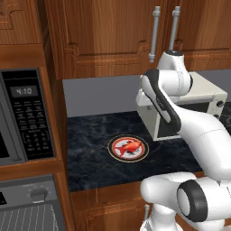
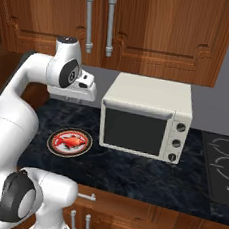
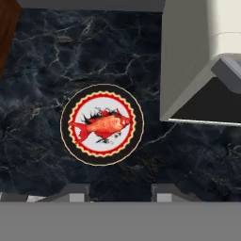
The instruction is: Place the fish on the rack of the oven, and slide the rack back inside. Close the oven door.
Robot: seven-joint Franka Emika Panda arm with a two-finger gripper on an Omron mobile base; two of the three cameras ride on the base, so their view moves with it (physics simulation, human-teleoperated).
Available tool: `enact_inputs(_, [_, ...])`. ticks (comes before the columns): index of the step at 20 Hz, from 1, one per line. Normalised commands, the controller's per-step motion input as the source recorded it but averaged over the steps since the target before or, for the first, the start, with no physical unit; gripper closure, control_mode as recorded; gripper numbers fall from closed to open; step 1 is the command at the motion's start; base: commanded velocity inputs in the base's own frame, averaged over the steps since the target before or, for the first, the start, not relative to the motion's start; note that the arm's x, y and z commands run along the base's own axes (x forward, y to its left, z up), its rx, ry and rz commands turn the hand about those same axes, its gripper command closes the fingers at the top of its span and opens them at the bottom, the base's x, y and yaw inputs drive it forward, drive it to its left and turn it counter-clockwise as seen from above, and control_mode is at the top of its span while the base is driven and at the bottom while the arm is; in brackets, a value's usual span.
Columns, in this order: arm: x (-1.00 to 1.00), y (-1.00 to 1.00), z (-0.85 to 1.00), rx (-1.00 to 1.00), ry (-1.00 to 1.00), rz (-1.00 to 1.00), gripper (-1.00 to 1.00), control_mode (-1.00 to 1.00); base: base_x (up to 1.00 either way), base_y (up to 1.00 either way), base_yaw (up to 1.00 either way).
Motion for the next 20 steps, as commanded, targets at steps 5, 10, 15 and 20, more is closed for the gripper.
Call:
enact_inputs(5, [0.00,0.00,0.00,0.00,0.00,-0.02,-1.00,-1.00,0.00,0.00,0.00])
enact_inputs(10, [-0.29,0.03,-0.21,0.00,0.00,-0.49,-1.00,-1.00,0.00,0.00,0.00])
enact_inputs(15, [-0.41,0.26,-0.22,0.01,-0.04,-0.43,-1.00,-1.00,0.00,0.00,0.00])
enact_inputs(20, [-0.25,0.24,-0.29,0.08,-0.03,-0.31,-1.00,-1.00,0.00,0.00,0.00])
